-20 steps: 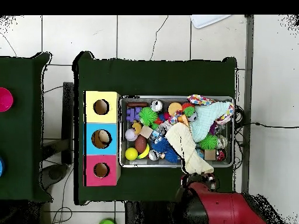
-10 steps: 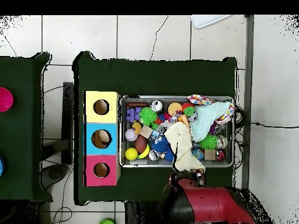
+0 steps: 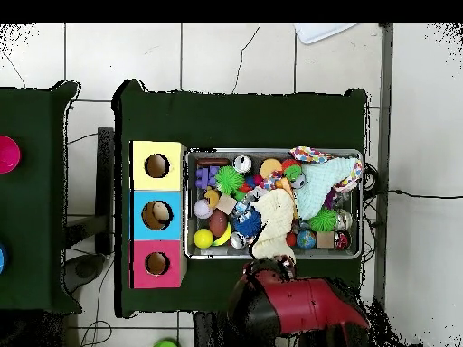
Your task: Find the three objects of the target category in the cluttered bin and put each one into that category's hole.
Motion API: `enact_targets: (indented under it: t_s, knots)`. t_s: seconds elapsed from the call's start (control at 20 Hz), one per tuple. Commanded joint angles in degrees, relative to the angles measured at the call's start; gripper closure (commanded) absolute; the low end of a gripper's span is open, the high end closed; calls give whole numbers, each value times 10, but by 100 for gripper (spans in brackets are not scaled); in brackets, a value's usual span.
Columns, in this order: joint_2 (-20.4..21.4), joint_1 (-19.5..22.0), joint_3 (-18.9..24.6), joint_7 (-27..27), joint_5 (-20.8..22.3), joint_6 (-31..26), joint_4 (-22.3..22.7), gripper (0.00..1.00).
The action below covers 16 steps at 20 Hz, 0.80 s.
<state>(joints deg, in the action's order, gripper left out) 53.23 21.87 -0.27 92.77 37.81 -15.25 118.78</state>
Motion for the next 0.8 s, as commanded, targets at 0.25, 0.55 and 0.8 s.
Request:
enact_targets:
  t_s: [0.25, 0.55, 0.8]
  knots:
    - [-51, -44, -15, 116, -23, 106, -48, 100]
    - [-66, -50, -17, 106, -28, 153, -59, 100]
    - [-84, -22, 18, 86, -32, 165, -75, 100]
